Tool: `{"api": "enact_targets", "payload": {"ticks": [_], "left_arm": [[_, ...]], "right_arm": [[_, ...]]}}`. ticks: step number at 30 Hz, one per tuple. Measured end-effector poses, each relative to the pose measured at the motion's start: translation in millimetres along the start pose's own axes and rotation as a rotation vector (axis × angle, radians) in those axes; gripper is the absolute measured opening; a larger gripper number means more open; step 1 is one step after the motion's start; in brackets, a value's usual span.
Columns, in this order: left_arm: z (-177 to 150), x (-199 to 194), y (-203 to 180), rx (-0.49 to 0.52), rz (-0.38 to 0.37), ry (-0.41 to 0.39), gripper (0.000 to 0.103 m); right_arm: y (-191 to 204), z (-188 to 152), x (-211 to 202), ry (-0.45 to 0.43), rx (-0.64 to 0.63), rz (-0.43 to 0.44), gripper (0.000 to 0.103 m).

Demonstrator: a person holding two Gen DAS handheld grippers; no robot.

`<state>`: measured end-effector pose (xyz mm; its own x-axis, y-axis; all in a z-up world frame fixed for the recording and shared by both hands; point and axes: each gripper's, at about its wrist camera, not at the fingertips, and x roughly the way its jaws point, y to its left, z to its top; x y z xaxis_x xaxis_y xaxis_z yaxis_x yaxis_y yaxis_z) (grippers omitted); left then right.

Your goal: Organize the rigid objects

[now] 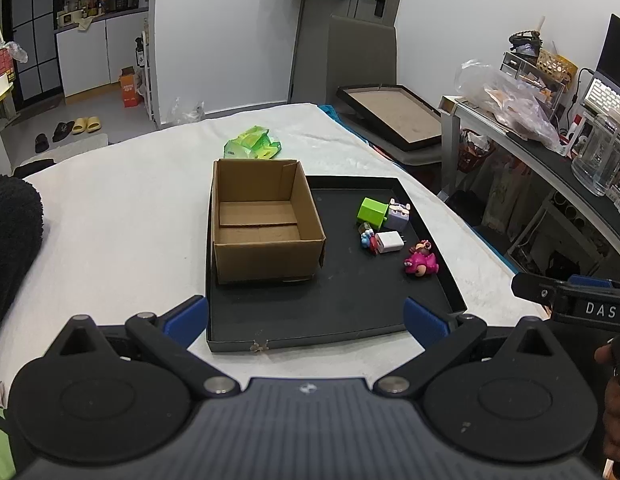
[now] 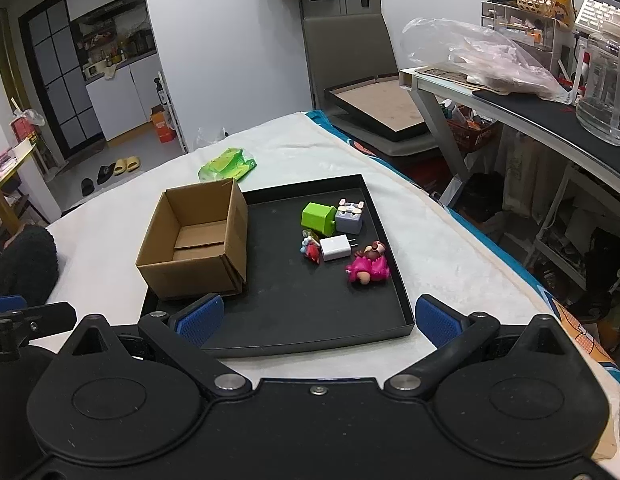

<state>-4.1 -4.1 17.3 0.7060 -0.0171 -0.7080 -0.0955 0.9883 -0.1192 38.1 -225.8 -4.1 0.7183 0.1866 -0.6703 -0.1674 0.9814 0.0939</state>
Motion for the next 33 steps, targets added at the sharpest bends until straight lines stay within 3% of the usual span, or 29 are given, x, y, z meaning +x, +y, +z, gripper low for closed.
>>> {"api": "enact_targets", "payload": {"ticks": [33], "left_arm": [[-1.7, -0.9, 1.3, -0.015, 0.005, -0.021, 0.103]], "right_arm": [[-1.4, -3.1, 1.9, 0.004, 0.0, -0.025, 0.103]]}}
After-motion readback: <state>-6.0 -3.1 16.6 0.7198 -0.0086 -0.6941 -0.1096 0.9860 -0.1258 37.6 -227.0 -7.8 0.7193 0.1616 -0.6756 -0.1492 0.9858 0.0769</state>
